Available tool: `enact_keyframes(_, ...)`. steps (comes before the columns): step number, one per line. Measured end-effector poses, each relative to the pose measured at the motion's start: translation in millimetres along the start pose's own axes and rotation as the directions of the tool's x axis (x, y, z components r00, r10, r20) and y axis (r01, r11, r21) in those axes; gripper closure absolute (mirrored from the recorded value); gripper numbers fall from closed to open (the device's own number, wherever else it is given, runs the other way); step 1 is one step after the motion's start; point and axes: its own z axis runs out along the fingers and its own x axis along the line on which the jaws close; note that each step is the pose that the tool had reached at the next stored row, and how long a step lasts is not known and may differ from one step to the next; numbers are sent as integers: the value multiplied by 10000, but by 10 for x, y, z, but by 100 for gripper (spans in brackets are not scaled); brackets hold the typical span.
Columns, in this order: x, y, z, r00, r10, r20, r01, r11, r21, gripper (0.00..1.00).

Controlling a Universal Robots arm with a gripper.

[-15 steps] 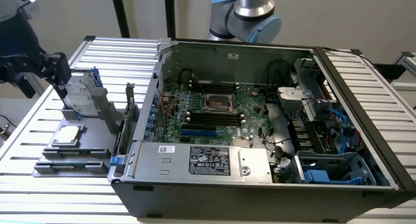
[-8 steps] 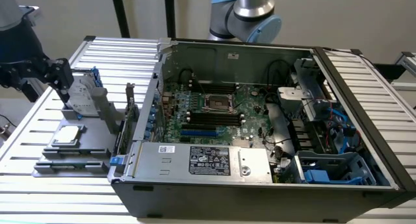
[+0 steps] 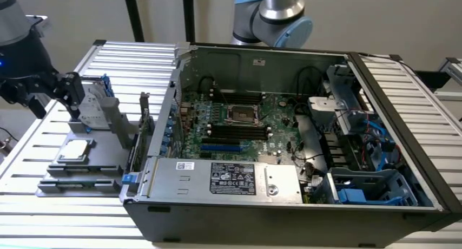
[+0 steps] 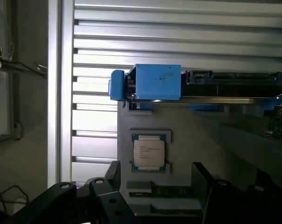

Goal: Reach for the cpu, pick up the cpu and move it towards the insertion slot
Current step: 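Pick up the cpu and move it towards the insertion slot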

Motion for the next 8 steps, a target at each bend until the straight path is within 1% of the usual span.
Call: enact_keyframes(8, 0, -22, 144, 10000, 0, 0, 0, 10000, 0, 29)
